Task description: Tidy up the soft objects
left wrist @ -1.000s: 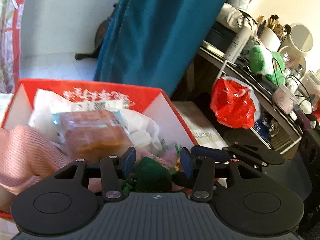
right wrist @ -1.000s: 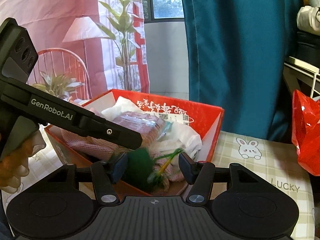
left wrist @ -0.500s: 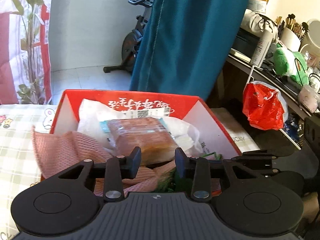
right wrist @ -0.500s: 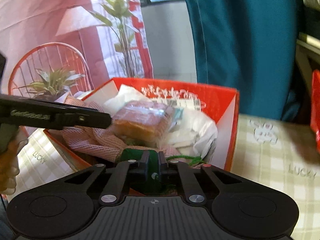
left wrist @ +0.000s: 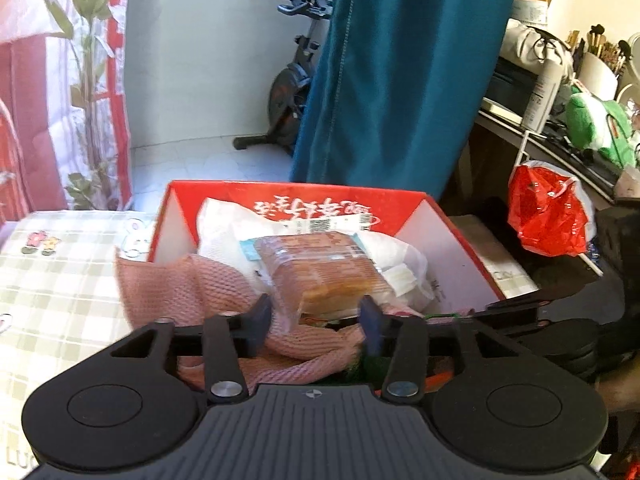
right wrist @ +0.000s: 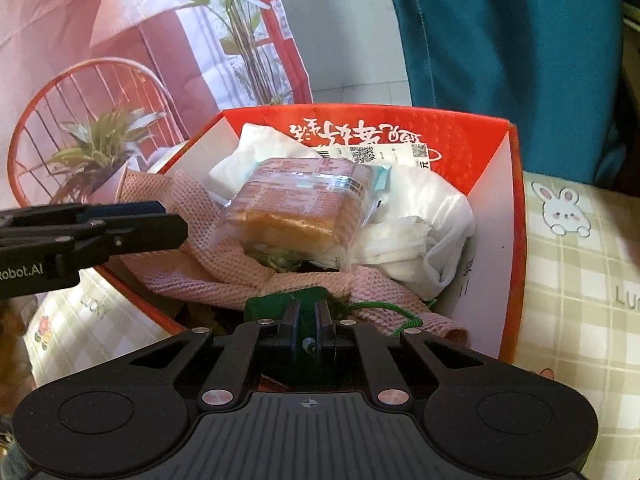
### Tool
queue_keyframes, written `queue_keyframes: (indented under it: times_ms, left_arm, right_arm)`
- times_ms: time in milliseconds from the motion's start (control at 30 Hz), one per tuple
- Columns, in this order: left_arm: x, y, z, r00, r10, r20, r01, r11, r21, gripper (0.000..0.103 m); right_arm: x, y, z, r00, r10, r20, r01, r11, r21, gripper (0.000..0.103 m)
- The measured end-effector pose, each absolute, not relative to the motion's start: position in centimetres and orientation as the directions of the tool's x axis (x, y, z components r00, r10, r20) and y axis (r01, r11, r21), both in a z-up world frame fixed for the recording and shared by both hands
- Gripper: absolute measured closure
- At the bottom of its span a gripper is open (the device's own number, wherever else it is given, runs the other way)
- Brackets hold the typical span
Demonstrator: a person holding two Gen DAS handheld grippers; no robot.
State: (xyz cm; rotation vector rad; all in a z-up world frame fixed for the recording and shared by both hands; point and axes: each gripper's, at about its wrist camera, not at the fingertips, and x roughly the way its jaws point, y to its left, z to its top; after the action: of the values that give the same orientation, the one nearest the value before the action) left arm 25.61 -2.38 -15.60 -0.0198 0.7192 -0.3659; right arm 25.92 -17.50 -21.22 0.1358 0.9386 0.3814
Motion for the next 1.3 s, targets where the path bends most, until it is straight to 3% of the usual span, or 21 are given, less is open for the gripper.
queue_keyframes:
  times_ms: [33, 100, 233, 433, 500, 600, 700, 800, 1000, 1200, 1300]
  left_arm:
    - [25.4, -2.2, -15.4, 0.698, -0.325, -0.638, 0.316, 0.939, -0.134, 0.031]
    - [25.1, -2.0, -15.0, 0.715, -0.308, -0.628, 0.306, 0.945, -0.116, 0.023]
    - [24.4, -1.4, -14.1, 0.748, -0.267, -0.608, 0.271, 0.959, -0.086, 0.006]
    - [23.1, -0.5, -12.7, 0.778, -0.225, -0.587, 0.229, 0.971, -0.069, 0.000]
    - [22.7, -0.2, -12.4, 0.784, -0.220, -0.581, 0.217, 0.973, -0.075, 0.000]
    - [22.1, 0.2, -11.9, 0.795, -0.187, -0.577, 0.185, 0.981, -0.064, 0.000]
    - [21.4, 0.2, -11.5, 0.823, -0.095, -0.560, 0.125, 0.992, 0.015, 0.000]
    - [20.8, 0.1, -11.1, 0.837, -0.026, -0.546, 0.075, 0.995, 0.067, 0.000]
    - [19.0, 0.7, -9.6, 0.846, -0.064, -0.529, 0.098, 0.995, 0.036, 0.000]
    - [16.0, -0.4, -7.8, 0.883, -0.051, -0.467, 0.126, 0.983, 0.131, 0.000]
    - [14.5, -0.5, -6.8, 0.894, -0.054, -0.445, 0.116, 0.987, 0.113, 0.000]
  right_arm:
    - [25.8, -17.4, -21.0, 0.536, 0.363, -0.762, -0.254, 0.930, 0.264, 0.093]
    - [25.4, -17.3, -20.5, 0.560, 0.337, -0.757, -0.228, 0.941, 0.250, 0.091]
    - [24.1, -17.9, -19.4, 0.624, 0.290, -0.726, -0.184, 0.957, 0.224, 0.065]
    - [22.7, -18.9, -17.6, 0.691, 0.227, -0.686, -0.137, 0.973, 0.184, 0.032]
    - [22.3, -19.2, -17.0, 0.705, 0.215, -0.676, -0.128, 0.976, 0.178, 0.027]
    - [21.6, -19.2, -16.3, 0.713, 0.196, -0.673, -0.121, 0.980, 0.157, 0.012]
    - [20.7, -19.0, -15.6, 0.729, 0.176, -0.661, -0.110, 0.984, 0.141, 0.001]
    - [20.0, -19.1, -14.9, 0.738, 0.169, -0.653, -0.103, 0.985, 0.139, 0.001]
    - [18.3, -19.0, -13.8, 0.761, 0.157, -0.630, -0.097, 0.987, 0.128, 0.001]
    - [16.1, -18.4, -12.2, 0.788, 0.118, -0.604, -0.067, 0.992, 0.106, 0.000]
    - [14.7, -18.1, -11.0, 0.813, 0.115, -0.571, -0.062, 0.992, 0.110, 0.000]
